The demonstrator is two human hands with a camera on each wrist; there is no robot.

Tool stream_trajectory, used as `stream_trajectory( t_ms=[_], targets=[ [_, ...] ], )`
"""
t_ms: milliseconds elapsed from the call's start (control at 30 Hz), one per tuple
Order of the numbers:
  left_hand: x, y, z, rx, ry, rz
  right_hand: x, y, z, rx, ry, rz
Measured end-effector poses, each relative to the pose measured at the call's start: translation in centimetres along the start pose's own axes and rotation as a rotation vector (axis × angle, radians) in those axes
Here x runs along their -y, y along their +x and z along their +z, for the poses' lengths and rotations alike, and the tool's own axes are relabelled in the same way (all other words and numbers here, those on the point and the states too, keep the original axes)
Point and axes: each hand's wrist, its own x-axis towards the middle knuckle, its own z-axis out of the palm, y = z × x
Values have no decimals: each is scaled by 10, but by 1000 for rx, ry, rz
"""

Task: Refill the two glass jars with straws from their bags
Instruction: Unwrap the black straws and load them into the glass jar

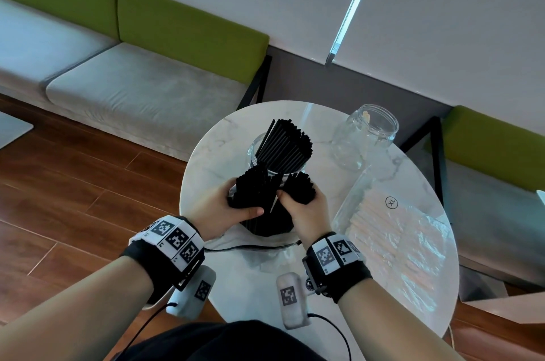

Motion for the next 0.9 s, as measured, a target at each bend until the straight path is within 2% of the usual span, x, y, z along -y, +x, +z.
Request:
stream_trajectory(
  t_ms=[100, 200, 400, 600, 900],
  targets=[
    [-1, 0, 0, 5, -16, 11, 1, -1, 0, 14, 71, 46],
    [1, 1, 1, 6, -51, 25, 3, -2, 2, 89, 128, 79],
    [9, 5, 3, 66, -119, 51, 7, -4, 9, 217, 30, 59],
    [14, 8, -2, -6, -9, 97, 13, -5, 3, 122, -9, 15],
    [18, 11, -6, -31, 80, 112, 52, 8, -20, 100, 142, -91]
  ],
)
